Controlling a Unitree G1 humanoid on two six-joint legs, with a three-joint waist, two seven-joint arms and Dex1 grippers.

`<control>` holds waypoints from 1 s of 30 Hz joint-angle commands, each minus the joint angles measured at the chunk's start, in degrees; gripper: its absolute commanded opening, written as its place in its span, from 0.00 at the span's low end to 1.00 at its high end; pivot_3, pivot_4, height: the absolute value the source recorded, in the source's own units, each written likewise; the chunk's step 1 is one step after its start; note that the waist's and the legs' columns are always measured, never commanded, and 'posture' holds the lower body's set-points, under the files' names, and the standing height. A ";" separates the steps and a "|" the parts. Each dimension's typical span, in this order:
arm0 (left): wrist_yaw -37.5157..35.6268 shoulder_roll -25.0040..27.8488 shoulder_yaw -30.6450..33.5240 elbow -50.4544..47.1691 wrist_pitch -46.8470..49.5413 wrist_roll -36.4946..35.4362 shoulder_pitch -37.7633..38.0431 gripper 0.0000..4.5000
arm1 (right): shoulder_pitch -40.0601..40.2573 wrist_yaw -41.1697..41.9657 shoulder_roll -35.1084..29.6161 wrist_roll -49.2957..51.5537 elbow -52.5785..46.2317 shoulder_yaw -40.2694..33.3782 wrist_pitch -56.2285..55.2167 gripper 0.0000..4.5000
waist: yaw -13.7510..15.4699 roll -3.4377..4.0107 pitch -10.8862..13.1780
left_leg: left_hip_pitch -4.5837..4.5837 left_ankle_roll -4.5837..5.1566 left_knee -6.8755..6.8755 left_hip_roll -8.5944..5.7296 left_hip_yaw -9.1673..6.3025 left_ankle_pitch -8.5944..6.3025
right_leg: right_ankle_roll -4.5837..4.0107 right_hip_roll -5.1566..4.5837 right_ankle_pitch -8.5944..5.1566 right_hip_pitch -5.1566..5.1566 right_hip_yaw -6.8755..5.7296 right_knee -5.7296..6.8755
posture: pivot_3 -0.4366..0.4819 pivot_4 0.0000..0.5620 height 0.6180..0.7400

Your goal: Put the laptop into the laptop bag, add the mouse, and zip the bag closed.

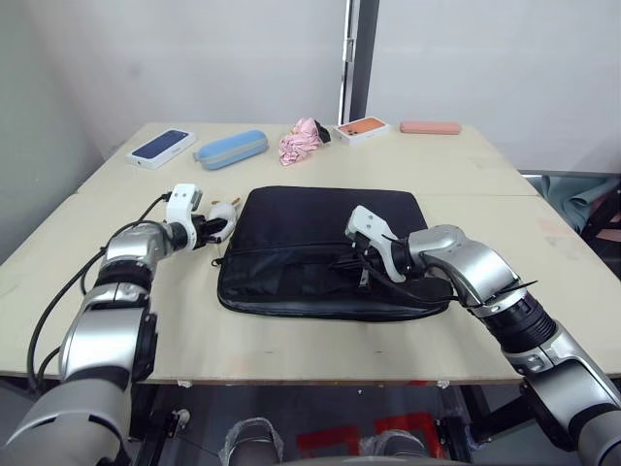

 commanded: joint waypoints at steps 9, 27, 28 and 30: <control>-14.63 14.45 6.67 -48.74 21.69 -16.22 31.86 0.01 | 1.68 -1.17 0.28 -0.80 1.19 0.94 2.34 0.00 | -0.31 0.12 0.09 | 0.07 -0.02 -0.63 0.02 0.18 -0.02 | 0.00 0.01 -0.03 -0.05 -0.03 -0.40 | 0.48 0.27 1.00; -25.09 23.92 11.20 -63.10 17.30 -20.11 54.60 0.01 | 0.20 0.14 1.54 -1.72 3.47 3.10 2.23 0.00 | -1.92 0.16 0.08 | 0.13 -0.04 -1.19 0.01 0.56 -0.03 | 0.03 0.08 -0.05 -0.36 0.23 -0.76 | 0.48 0.27 1.00; -25.58 24.15 11.75 -64.09 17.03 -20.24 56.20 0.01 | 0.10 0.21 1.53 -1.74 3.55 3.17 2.22 0.00 | -2.04 0.16 0.08 | 0.13 -0.04 -1.19 0.01 0.59 -0.03 | 0.03 0.08 -0.05 -0.36 0.26 -0.79 | 0.48 0.27 1.00; -25.92 24.41 12.82 -65.56 16.85 -20.47 58.62 0.01 | -0.09 0.39 1.50 -1.72 3.70 3.26 2.21 0.00 | -2.15 0.16 0.08 | 0.14 -0.04 -1.21 0.02 0.61 -0.03 | 0.04 0.09 -0.06 -0.36 0.28 -0.83 | 0.48 0.27 1.00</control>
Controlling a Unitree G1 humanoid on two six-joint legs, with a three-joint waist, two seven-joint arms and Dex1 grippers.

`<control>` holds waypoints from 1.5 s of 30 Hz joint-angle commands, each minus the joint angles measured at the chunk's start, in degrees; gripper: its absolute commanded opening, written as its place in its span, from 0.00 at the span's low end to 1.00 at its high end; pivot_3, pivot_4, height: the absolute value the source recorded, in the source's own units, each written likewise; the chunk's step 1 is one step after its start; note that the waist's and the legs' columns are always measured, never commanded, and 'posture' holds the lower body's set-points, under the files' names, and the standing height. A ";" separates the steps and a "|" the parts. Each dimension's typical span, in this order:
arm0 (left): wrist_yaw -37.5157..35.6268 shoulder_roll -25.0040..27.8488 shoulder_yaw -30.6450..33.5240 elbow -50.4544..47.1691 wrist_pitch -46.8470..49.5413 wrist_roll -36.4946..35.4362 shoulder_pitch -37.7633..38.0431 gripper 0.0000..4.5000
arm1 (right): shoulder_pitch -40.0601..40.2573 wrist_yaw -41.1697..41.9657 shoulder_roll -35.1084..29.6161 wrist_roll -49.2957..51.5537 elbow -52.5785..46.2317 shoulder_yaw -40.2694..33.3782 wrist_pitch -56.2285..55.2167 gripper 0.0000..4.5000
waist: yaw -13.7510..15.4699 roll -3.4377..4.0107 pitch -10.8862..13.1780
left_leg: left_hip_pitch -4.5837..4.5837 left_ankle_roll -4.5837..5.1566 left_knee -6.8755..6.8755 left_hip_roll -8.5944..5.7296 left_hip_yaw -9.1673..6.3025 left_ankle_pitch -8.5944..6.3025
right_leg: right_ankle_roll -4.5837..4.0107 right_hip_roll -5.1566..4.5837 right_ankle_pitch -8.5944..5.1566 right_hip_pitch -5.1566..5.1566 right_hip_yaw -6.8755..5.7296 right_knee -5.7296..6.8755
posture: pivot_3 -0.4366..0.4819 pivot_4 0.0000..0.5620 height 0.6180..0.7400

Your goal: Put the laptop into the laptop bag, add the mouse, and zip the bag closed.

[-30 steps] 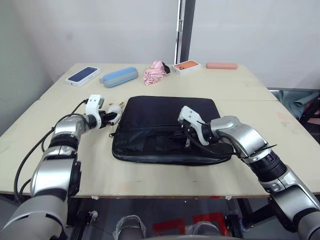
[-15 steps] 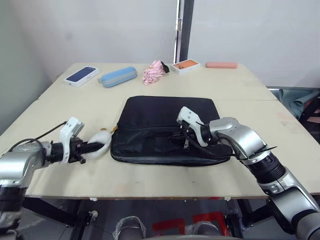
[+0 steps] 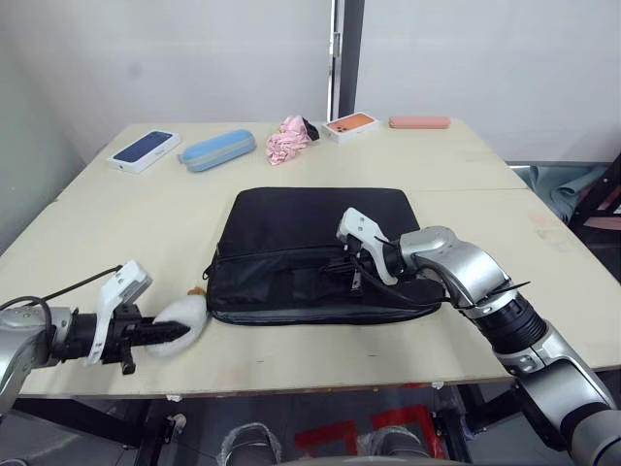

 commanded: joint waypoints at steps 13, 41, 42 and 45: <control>3.46 0.65 0.93 -12.58 -0.53 -1.16 5.27 0.01 | -0.44 1.26 -1.78 -2.12 4.47 2.85 1.52 0.00 | -0.49 0.07 0.02 | 0.05 -0.01 -0.14 0.02 0.08 -0.01 | 0.00 0.07 0.00 -0.01 0.08 -0.17 | 0.48 0.27 1.00; 4.72 1.46 -3.46 -1.52 -1.53 1.36 -13.70 0.01 | -3.54 -1.42 1.42 -3.92 7.04 3.82 0.68 0.00 | -0.20 0.00 -0.02 | 0.37 -0.11 0.04 0.02 0.11 0.02 | -0.11 0.20 0.04 0.02 0.33 0.23 | 0.48 0.27 1.00; 2.41 2.71 -2.32 -2.45 -2.28 0.72 -11.60 0.01 | -3.49 -1.40 1.38 -3.99 7.13 3.81 0.63 0.00 | -0.20 0.00 0.00 | 0.36 -0.11 0.03 0.03 0.10 0.02 | -0.11 0.20 0.04 0.01 0.32 0.23 | 0.48 0.27 1.00; -1.89 4.18 0.48 -4.83 -3.40 -1.64 -7.32 0.01 | -3.37 -1.30 1.39 -4.24 7.24 3.79 0.59 0.00 | 0.03 0.03 0.04 | 0.33 -0.12 0.03 0.03 0.08 0.02 | -0.10 0.20 0.03 0.00 0.31 0.22 | 0.48 0.27 1.00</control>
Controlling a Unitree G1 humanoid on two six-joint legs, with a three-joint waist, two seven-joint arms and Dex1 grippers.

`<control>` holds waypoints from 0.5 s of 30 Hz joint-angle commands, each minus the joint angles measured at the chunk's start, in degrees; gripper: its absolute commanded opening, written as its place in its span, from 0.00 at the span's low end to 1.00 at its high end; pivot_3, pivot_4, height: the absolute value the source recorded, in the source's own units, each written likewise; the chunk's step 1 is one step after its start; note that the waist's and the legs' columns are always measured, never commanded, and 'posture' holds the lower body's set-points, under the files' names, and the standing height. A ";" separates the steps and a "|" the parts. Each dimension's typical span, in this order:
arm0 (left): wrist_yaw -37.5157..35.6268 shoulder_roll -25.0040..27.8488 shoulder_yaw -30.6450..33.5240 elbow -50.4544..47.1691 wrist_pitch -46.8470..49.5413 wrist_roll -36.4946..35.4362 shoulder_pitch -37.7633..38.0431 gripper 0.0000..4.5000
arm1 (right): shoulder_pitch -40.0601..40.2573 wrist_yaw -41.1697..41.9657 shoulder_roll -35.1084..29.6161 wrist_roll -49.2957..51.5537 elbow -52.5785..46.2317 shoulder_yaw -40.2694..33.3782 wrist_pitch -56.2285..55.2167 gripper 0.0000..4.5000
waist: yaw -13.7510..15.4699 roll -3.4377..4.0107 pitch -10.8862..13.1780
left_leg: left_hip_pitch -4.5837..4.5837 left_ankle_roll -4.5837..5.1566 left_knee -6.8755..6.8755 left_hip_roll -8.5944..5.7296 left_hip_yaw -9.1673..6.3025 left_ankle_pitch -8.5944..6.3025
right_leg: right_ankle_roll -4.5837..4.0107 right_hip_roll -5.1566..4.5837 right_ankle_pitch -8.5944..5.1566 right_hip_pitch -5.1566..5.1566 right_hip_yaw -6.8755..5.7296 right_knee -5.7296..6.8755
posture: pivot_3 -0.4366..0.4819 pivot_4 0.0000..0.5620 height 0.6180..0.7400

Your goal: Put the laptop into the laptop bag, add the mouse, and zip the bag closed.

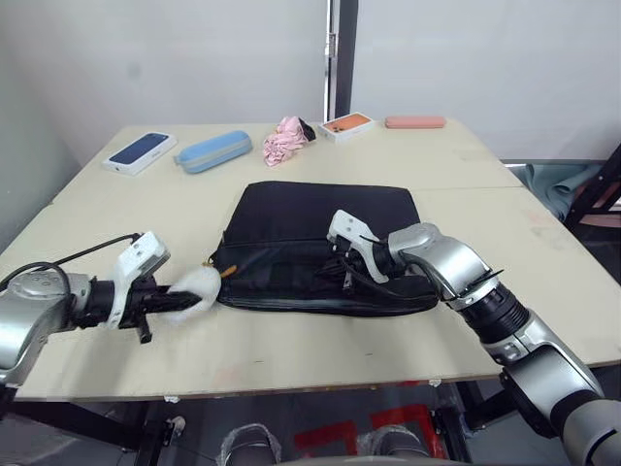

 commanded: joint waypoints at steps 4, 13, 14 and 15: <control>-4.75 -0.53 3.60 -6.25 -5.28 -3.21 3.12 0.01 | 0.14 -1.31 -0.12 -2.07 1.76 0.84 0.58 0.00 | 0.11 0.03 0.02 | 0.01 -0.01 0.00 0.00 0.02 -0.01 | 0.00 0.00 0.00 0.01 0.02 -0.03 | 0.48 0.27 1.00; -4.84 -6.29 -10.19 -10.78 -23.48 7.22 1.74 0.01 | -0.41 -0.71 0.30 -2.26 2.44 1.20 0.44 0.00 | -0.09 0.03 0.02 | 0.04 -0.01 -0.02 0.00 0.11 -0.01 | 0.00 0.01 0.00 0.02 0.11 -0.07 | 0.48 0.27 1.00; -4.52 -7.03 -12.09 -10.23 -25.51 8.99 0.77 0.01 | -0.51 -0.64 0.32 -2.28 2.54 1.23 0.42 0.00 | -0.09 0.03 0.02 | 0.05 -0.01 -0.02 0.00 0.10 -0.01 | 0.00 0.00 0.00 0.03 0.11 -0.07 | 0.48 0.27 1.00; -3.92 -8.26 -14.49 -9.52 -27.51 10.96 -0.82 0.01 | -0.56 -0.64 0.34 -2.27 2.55 1.23 0.48 0.00 | -0.09 0.02 0.01 | 0.04 -0.01 -0.02 0.03 0.08 -0.01 | 0.00 0.02 0.00 0.01 0.09 -0.04 | 0.48 0.27 1.00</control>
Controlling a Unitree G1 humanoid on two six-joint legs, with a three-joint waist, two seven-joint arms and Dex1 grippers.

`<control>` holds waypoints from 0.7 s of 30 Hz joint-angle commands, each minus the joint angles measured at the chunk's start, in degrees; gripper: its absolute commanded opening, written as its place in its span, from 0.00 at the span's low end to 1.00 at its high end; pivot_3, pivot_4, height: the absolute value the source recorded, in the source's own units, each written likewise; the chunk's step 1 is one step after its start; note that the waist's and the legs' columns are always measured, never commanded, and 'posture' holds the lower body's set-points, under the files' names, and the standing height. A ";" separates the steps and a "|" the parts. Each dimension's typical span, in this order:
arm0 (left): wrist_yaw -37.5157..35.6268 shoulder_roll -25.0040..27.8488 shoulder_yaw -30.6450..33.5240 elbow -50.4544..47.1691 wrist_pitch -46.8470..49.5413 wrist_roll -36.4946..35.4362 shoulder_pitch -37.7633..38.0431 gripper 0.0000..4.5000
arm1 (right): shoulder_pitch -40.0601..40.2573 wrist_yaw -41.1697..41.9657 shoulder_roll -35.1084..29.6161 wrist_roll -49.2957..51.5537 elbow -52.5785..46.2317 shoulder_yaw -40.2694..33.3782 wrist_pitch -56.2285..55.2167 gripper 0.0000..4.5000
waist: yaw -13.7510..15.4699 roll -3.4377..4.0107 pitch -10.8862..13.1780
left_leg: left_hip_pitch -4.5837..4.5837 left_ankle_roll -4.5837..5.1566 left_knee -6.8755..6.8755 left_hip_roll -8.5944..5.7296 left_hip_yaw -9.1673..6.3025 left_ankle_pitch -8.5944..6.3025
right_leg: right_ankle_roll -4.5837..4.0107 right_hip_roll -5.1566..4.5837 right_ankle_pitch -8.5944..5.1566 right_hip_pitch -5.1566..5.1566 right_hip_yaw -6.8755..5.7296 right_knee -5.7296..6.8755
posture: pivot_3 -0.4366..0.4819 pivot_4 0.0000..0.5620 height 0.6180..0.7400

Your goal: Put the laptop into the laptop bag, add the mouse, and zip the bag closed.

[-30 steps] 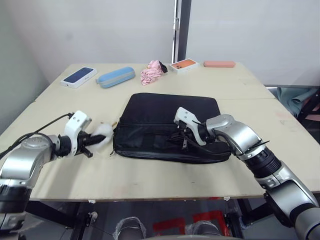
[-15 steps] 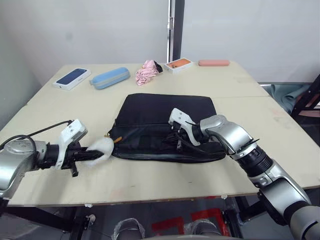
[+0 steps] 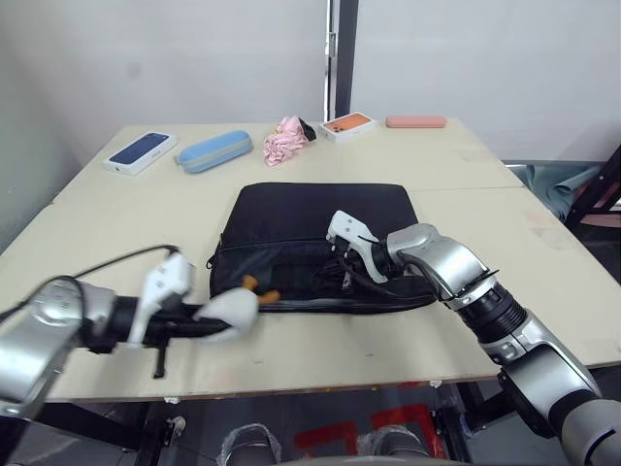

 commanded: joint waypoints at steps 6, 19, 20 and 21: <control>4.61 -7.96 -13.93 4.34 -14.65 14.17 -10.63 0.01 | -0.14 -0.78 -0.40 -1.45 1.09 0.59 1.53 0.00 | 0.05 0.00 0.00 | 0.05 0.00 0.03 -0.01 0.02 0.00 | -0.01 0.01 0.01 -0.02 0.05 0.18 | 0.48 0.27 1.00; 2.29 -19.38 -21.22 6.72 -22.76 12.07 -20.32 0.01 | -0.71 -0.59 -0.14 -1.27 1.10 0.65 2.34 0.00 | 0.48 -0.01 -0.01 | 0.10 0.00 0.13 -0.02 0.14 0.01 | -0.01 0.01 0.01 -0.03 0.21 0.24 | 0.48 0.27 1.00; 1.96 -19.97 -21.38 6.55 -22.37 11.36 -20.84 0.01 | -0.76 -0.57 -0.12 -1.23 1.08 0.62 2.41 0.00 | 0.51 -0.01 -0.01 | 0.10 0.00 0.13 -0.02 0.15 0.01 | -0.01 0.01 0.01 -0.03 0.21 0.24 | 0.48 0.27 1.00; 1.47 -20.44 -21.59 6.43 -22.12 10.61 -21.27 0.01 | -0.79 -0.55 -0.15 -1.24 1.07 0.63 2.45 0.00 | 0.51 -0.01 -0.01 | 0.10 0.00 0.13 -0.02 0.16 0.01 | -0.01 0.01 0.01 -0.03 0.22 0.24 | 0.48 0.27 1.00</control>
